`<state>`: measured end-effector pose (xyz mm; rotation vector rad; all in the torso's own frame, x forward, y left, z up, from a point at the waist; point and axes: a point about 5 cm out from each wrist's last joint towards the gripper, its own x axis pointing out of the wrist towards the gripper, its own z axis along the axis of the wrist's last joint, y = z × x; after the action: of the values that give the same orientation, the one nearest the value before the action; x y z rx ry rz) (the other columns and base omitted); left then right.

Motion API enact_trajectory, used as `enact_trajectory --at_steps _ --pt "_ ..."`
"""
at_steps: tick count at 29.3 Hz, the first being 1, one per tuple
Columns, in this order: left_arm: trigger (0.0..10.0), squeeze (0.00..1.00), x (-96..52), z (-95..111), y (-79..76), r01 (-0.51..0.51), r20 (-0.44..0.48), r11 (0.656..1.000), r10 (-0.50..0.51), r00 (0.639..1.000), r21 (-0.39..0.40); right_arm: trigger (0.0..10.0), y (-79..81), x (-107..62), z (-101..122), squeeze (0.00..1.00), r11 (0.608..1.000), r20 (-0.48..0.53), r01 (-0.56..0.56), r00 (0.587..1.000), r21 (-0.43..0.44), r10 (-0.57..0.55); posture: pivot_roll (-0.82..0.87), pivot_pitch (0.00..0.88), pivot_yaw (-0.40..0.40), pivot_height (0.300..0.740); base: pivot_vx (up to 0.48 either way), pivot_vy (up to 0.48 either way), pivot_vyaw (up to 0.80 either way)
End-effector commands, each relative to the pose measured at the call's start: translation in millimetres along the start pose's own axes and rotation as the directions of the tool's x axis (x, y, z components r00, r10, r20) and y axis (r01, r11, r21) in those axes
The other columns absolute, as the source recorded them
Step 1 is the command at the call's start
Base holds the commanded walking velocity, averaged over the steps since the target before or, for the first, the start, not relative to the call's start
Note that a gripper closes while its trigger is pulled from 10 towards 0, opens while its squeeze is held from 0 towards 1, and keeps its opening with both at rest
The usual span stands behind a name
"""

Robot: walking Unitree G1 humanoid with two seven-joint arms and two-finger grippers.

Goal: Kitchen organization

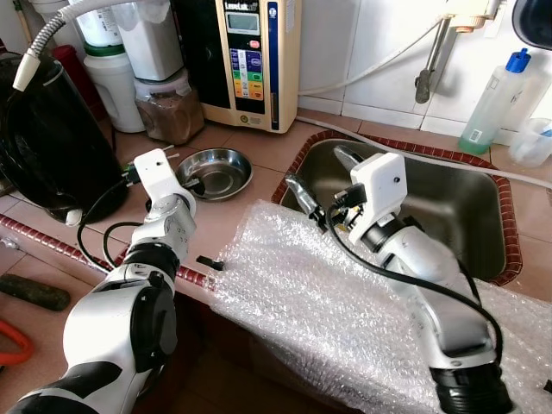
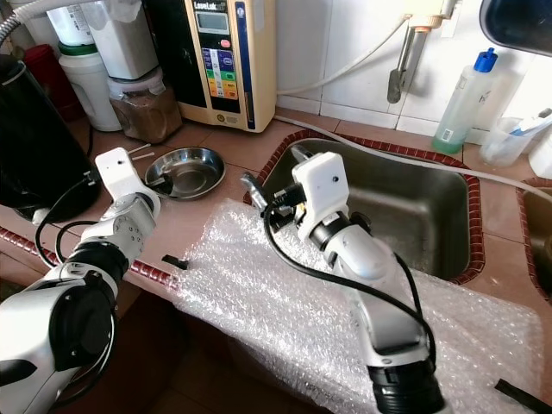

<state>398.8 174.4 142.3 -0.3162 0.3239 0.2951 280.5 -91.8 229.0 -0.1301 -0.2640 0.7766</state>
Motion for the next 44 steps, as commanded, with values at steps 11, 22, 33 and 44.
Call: enact_trajectory --at_steps 11,22,33,44 --pt "10.0 0.00 -0.5 4 -9.7 0.042 -0.040 0.998 -0.045 0.998 -0.053 10.0 27.5 -21.4 -33 0.00 0.977 -0.300 -0.215 0.932 -0.007 0.203 -0.08 0.000 0.117 0.740 0.000 0.000 0.00" --pt "10.0 0.00 -1.3 -2 -13.2 0.039 -0.101 0.997 -0.046 0.994 -0.067 10.0 29.7 -29.0 -43 0.00 0.986 -0.354 -0.160 0.926 -0.055 0.130 -0.09 0.000 0.130 0.740 0.000 0.000 0.00" --pt "0.0 0.00 -2.6 -17 -12.3 0.021 -0.188 0.985 -0.053 0.981 -0.170 10.0 33.5 -27.8 -44 0.00 0.983 -0.352 -0.171 0.926 -0.066 0.138 -0.10 0.000 0.132 0.740 0.000 0.000 0.00" --pt "0.0 0.00 -2.1 -19 -7.0 0.003 -0.200 0.987 -0.035 0.979 -0.161 10.0 32.8 -26.0 -46 0.00 0.983 -0.354 -0.172 0.925 -0.071 0.137 -0.09 0.000 0.130 0.740 0.000 0.000 0.00"
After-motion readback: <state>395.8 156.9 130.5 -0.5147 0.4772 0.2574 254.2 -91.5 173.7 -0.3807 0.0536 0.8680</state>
